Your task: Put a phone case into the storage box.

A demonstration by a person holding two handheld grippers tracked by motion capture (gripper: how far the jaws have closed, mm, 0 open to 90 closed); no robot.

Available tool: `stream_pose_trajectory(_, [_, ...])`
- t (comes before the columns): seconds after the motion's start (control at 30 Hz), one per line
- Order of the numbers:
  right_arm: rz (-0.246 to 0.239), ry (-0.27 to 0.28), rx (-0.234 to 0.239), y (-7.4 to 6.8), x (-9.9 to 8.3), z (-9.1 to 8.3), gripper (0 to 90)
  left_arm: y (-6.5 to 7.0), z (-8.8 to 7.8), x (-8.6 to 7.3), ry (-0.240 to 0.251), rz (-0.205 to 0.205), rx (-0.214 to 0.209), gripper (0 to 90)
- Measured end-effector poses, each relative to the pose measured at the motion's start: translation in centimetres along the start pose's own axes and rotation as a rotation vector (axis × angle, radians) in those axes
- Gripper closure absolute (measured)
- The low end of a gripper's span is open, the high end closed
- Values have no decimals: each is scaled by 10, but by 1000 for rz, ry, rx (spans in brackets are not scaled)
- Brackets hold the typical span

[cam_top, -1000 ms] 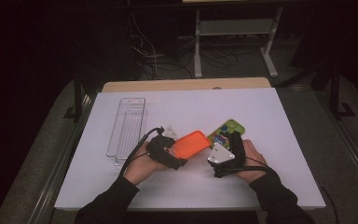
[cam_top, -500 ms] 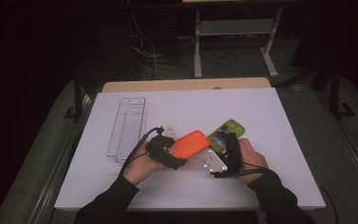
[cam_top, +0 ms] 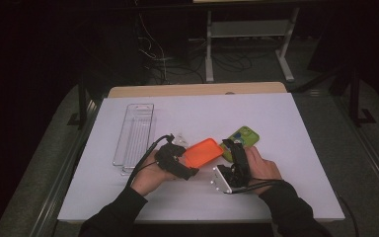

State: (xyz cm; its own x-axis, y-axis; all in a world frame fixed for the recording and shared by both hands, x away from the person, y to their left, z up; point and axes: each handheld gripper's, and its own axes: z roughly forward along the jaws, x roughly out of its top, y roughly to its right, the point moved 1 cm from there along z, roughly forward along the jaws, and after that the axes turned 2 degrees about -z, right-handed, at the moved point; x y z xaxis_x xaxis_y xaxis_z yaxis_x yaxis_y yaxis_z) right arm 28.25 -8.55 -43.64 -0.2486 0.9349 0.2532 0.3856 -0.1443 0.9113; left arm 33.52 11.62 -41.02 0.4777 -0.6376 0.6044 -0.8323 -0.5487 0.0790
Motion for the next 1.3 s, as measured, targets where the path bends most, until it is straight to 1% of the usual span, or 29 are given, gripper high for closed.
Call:
stream_pose_trajectory(0.03, [0, 0, 0, 0, 0, 0, 7, 0, 0, 0, 0, 0, 0, 157])
stream_pose_trajectory(0.07, [-1, 4, -12, -1, 2, 1, 9, 0, -1, 0, -11, 12, 0, 157])
stream_pose_trajectory(0.13, [-12, 5, -21, -2, 5, 2, 13, 0, -1, 0, -2, 4, -1, 157])
stream_pose_trajectory(0.17, [-18, 9, -25, -3, 7, 3, 30, 0, -1, 0, -2, 4, -1, 157])
stream_pose_trajectory(0.23, [-17, 10, -27, -3, 8, 3, 49, 1, 0, 0, 1, 5, -2, 157])
stream_pose_trajectory(0.27, [-57, 26, -37, -3, 11, 5, 65, 1, 0, 1, 2, 13, -1, 157])
stream_pose_trajectory(0.37, [-68, 36, -49, -4, 14, 7, 91, 1, 0, 1, 5, 12, -3, 157])
stream_pose_trajectory(0.4, [-68, 46, -49, -6, 17, 8, 127, 1, -1, 1, 8, 13, -3, 157])
stream_pose_trajectory(0.5, [-70, 46, -40, -8, 20, 10, 158, 1, -1, 1, 4, 14, -4, 157])
stream_pose_trajectory(0.57, [-85, 44, -34, -10, 23, 12, 215, 1, -1, 1, 7, 14, -5, 157])
stream_pose_trajectory(0.6, [-81, 44, -33, -11, 24, 13, 237, 1, -1, 1, 6, 16, -5, 157])
stream_pose_trajectory(0.63, [-81, 44, -33, -11, 24, 13, 237, 1, -1, 1, 6, 16, -5, 157])
stream_pose_trajectory(0.67, [-90, 50, -24, -11, 24, 14, 281, 2, -1, 1, 2, 9, -9, 157])
stream_pose_trajectory(0.7, [-90, 44, -20, -13, 25, 14, 303, 2, -1, 1, 2, 9, -9, 157])
stream_pose_trajectory(0.8, [-109, 51, -12, -16, 27, 14, 371, 2, -1, 1, 4, 12, -11, 157])
stream_pose_trajectory(0.83, [-109, 51, -12, -16, 27, 14, 371, 2, -1, 1, 4, 12, -11, 157])
stream_pose_trajectory(0.87, [-125, 54, -15, -18, 28, 14, 411, 2, -1, 1, 8, 11, -12, 157])
stream_pose_trajectory(0.9, [-117, 52, -16, -19, 28, 13, 435, 2, -1, 1, 8, 11, -12, 157])
stream_pose_trajectory(0.93, [-123, 51, -16, -19, 28, 13, 458, 2, -2, 1, 7, 18, -11, 157])
stream_pose_trajectory(0.97, [-123, 51, -16, -19, 28, 13, 458, 2, -2, 1, 7, 18, -11, 157])
stream_pose_trajectory(1.0, [-134, 53, -21, -20, 28, 13, 501, 2, -1, 1, 11, 23, -12, 157])
stream_pose_trajectory(1.03, [-134, 53, -21, -20, 28, 13, 501, 2, -1, 1, 11, 23, -12, 157])
stream_pose_trajectory(1.07, [-143, 57, -25, -20, 28, 13, 547, 2, -1, 1, 15, 23, -15, 157])
stream_pose_trajectory(1.1, [-143, 57, -25, -20, 28, 13, 547, 2, -1, 1, 15, 23, -15, 157])
stream_pose_trajectory(1.13, [-151, 59, -26, -21, 29, 12, 589, 2, -2, 1, 14, 24, -15, 157])
stream_pose_trajectory(1.17, [-151, 59, -26, -21, 29, 12, 589, 2, -2, 1, 14, 24, -15, 157])
stream_pose_trajectory(1.2, [-157, 59, -23, -22, 29, 12, 623, 2, -1, 1, 13, 26, -17, 157])
stream_pose_trajectory(1.23, [-157, 59, -23, -22, 29, 12, 623, 2, -1, 1, 13, 26, -17, 157])
stream_pose_trajectory(1.3, [-164, 57, -32, -24, 29, 13, 647, 3, -2, 1, 12, 23, -19, 157])
